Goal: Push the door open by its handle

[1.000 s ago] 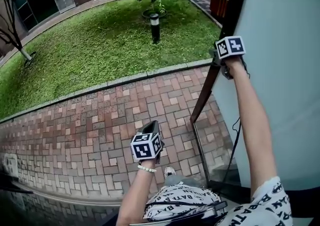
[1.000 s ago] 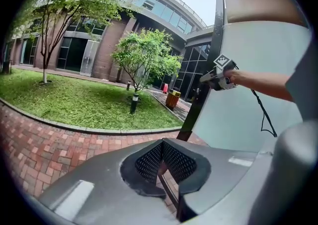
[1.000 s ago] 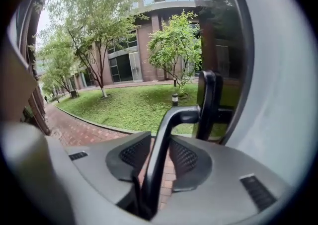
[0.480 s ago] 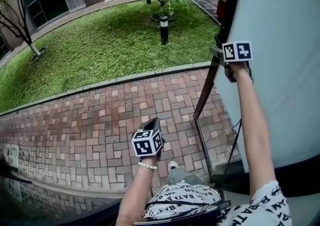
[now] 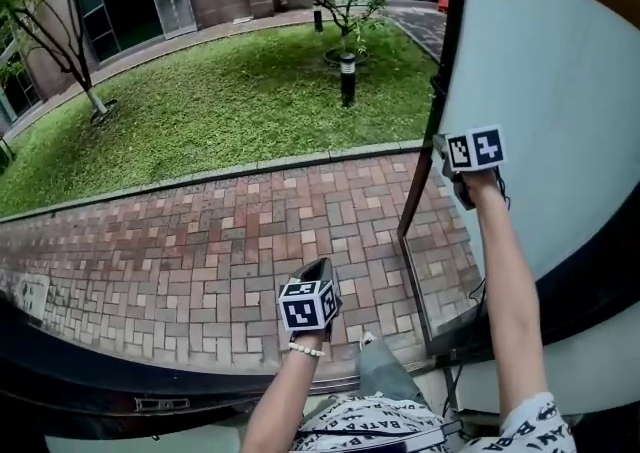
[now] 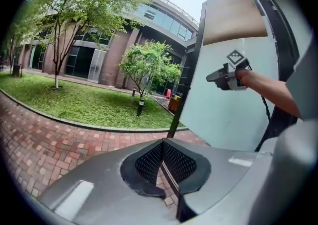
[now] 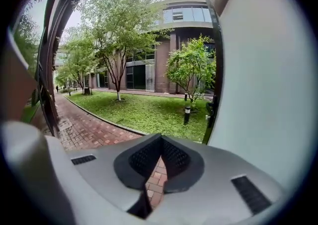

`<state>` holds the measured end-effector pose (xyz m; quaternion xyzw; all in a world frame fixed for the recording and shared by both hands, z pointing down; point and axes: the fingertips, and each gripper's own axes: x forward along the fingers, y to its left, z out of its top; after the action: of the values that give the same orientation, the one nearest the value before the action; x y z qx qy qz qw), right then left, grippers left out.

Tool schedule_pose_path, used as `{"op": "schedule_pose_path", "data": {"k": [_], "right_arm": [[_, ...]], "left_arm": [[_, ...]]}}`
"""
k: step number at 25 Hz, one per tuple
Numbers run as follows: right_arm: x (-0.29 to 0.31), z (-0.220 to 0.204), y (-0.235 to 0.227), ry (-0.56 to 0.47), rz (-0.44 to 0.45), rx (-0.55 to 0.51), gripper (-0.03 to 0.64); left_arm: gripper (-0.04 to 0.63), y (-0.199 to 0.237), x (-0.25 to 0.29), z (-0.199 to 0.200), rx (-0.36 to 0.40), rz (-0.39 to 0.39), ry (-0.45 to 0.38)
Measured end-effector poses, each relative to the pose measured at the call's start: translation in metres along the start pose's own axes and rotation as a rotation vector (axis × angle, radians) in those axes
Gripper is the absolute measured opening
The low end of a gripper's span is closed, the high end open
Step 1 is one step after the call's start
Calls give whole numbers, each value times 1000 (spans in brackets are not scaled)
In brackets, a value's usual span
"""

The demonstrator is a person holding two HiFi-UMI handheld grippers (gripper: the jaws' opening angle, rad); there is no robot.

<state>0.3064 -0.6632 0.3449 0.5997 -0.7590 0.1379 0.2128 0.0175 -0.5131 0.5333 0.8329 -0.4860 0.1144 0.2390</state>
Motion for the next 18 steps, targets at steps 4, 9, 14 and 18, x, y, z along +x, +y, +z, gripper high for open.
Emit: {"op": "schedule_pose_path", "data": {"k": [4, 9, 14, 18], "right_arm": [[-31, -19, 35, -22, 34, -14, 0], [-58, -43, 71, -47, 82, -22, 0], [-90, -86, 93, -32, 92, -70, 0], [-128, -134, 110, -14, 111, -141, 0]], "left_arm": [[-12, -7, -31, -5, -10, -13, -20], [-12, -18, -61, -20, -24, -19, -44], [-12, -40, -93, -44, -39, 16, -39], [-12, -70, -131, -84, -54, 49, -34]]}}
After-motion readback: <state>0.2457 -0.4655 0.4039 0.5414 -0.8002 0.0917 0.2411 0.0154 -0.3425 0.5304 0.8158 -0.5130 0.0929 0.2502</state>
